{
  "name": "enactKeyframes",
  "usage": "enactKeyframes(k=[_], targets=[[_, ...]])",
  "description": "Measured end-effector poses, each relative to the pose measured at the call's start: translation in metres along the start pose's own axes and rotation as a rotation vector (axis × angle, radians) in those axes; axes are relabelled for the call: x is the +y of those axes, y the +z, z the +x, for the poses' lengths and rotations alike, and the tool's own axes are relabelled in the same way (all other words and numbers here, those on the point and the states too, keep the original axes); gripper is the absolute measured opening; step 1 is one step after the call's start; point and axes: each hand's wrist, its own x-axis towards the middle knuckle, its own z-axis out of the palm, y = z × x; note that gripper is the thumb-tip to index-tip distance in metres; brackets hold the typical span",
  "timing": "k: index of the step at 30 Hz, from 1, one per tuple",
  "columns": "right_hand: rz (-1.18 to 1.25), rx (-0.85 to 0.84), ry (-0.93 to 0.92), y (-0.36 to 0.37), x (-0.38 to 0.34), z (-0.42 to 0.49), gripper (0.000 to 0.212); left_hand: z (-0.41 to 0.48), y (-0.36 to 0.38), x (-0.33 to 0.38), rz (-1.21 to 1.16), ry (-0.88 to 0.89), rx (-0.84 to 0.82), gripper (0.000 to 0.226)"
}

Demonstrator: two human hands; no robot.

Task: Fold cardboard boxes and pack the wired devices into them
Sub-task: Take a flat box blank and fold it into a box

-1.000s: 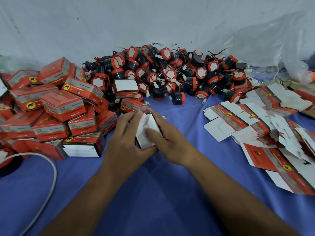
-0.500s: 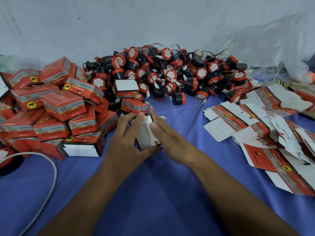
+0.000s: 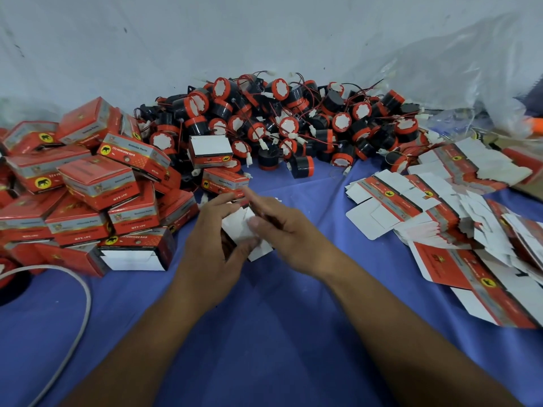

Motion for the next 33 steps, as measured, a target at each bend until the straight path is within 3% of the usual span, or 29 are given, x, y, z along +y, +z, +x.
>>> enactKeyframes(k=[3, 7, 11, 14, 18, 21, 24, 29, 33], targets=[[-0.264, -0.075, -0.096, -0.005, 0.001, -0.002, 0.076, -0.003, -0.002, -0.009, -0.041, -0.119, -0.139, 0.061], [-0.548, -0.179, -0.170, -0.014, 0.002, -0.002, 0.090, -0.002, -0.006, -0.016, 0.100, -0.085, -0.260, 0.071], [-0.863, -0.146, -0.196, -0.027, 0.012, -0.001, 0.066, -0.001, -0.011, -0.017, 0.231, -0.035, -0.234, 0.059], [-0.903, -0.119, -0.213, -0.035, 0.016, -0.002, 0.051, -0.001, -0.010, -0.015, 0.456, 0.039, -0.259, 0.059], [-1.009, -0.098, -0.158, -0.029, 0.013, 0.002, 0.045, 0.002, -0.008, -0.007, 0.654, 0.219, -0.182, 0.040], [-1.098, -0.124, -0.088, -0.016, 0.007, 0.002, 0.033, 0.005, -0.006, -0.003, 0.730, 0.156, -0.117, 0.043], [-1.032, -0.155, -0.041, -0.008, -0.002, -0.005, 0.020, 0.005, -0.008, -0.007, 0.705, 0.064, -0.084, 0.040], [-1.049, -0.250, -0.048, -0.007, -0.010, -0.007, 0.030, -0.003, -0.005, -0.006, 0.612, -0.132, -0.151, 0.056], [-1.078, -0.218, -0.093, -0.008, -0.005, -0.010, 0.031, -0.002, -0.009, -0.012, 0.323, -0.285, -0.150, 0.043]])
